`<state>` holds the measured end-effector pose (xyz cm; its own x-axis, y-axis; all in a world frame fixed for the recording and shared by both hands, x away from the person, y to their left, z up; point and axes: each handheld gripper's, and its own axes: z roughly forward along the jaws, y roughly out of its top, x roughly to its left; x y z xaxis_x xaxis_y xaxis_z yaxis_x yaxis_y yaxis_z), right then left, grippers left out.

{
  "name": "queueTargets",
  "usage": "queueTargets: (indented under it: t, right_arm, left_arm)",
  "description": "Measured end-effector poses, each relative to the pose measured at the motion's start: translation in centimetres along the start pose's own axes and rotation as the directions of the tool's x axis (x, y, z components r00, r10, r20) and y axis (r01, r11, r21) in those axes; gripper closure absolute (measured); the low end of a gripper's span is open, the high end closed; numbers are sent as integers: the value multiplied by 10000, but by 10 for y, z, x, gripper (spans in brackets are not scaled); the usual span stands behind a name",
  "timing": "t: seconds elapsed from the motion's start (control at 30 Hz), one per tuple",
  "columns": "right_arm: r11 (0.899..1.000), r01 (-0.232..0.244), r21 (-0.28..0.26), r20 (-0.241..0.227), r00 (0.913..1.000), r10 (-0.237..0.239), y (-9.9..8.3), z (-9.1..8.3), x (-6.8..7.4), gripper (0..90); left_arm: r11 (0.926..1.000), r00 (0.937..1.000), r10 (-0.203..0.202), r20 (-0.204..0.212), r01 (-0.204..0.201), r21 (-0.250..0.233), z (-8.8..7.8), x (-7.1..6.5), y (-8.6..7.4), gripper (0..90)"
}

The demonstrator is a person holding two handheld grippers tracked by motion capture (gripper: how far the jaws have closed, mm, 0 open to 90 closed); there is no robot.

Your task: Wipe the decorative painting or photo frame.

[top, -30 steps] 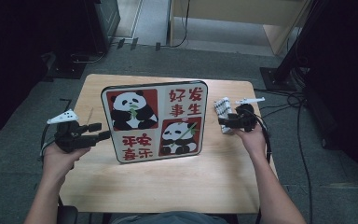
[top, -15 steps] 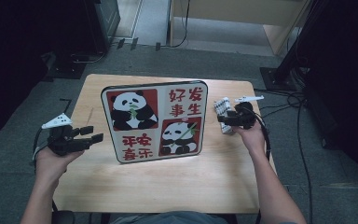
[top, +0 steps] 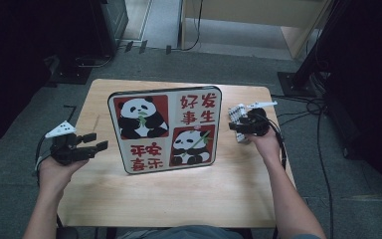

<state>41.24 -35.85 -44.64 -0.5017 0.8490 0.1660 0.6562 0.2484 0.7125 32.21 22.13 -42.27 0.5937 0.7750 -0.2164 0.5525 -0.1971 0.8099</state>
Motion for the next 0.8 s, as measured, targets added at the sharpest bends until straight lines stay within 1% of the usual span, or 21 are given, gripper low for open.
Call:
queueTargets:
  t: [0.07,0.2,0.27,0.3,0.37,0.5,0.6,0.67,0.73,0.8]
  right_arm:
    - [10000,-33,4,-55,10000,33,0,1,0,387]
    - [9999,45,109,59,10000,-45,-1,3,0,381]
    - [9999,12,152,97,10000,-13,-1,4,0,375]
    - [9999,43,151,111,9999,-45,0,4,0,373]
    - [9999,107,118,153,9998,-109,-1,4,0,366]
    - [9998,130,149,242,9996,-133,-1,5,1,362]
    - [9998,137,149,258,9996,-141,-1,5,1,359]
    - [9998,150,143,269,9995,-154,-1,5,1,359]
    - [9998,148,145,271,9995,-152,-1,5,1,358]
    - [9997,128,184,284,9995,-133,-1,5,1,358]
  left_arm:
    - [9999,10000,-40,13,40,158,4,2,-1,336]
    - [9986,9998,184,-54,-181,503,9,3,-4,331]
    - [9983,9999,148,-68,-144,561,10,4,-5,332]
    - [9982,9999,149,-56,-145,581,10,4,-6,332]
    - [9987,10000,-27,-34,29,514,10,6,-7,332]
    - [9985,9999,-163,-57,165,528,9,8,-8,331]
    - [9983,9998,-184,-47,186,556,9,8,-9,329]
    - [9982,9998,-150,-92,155,576,9,9,-9,323]
    - [9982,9996,-218,-149,226,553,9,9,-9,323]
    - [9981,9997,-206,-164,215,574,9,10,-9,323]
